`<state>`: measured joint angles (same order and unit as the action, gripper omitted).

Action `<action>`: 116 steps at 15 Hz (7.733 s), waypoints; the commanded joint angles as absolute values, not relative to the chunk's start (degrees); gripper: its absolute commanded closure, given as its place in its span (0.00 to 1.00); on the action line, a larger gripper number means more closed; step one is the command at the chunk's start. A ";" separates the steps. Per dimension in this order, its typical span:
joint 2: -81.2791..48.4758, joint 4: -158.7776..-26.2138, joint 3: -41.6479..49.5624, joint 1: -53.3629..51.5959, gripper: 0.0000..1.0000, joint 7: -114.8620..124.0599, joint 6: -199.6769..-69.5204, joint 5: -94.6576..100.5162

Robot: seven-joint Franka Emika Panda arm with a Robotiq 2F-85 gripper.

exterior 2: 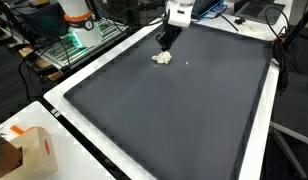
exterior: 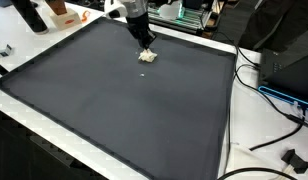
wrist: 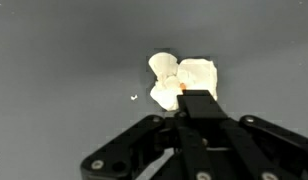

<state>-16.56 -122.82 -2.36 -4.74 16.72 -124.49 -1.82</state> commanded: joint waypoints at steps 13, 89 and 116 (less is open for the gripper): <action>-18.58 -122.51 -1.62 -3.70 0.97 15.44 -125.40 -3.90; -20.56 -112.16 -3.57 -12.50 0.97 78.23 -92.96 35.97; -30.59 -106.09 -3.30 -13.42 0.97 62.13 -91.60 36.72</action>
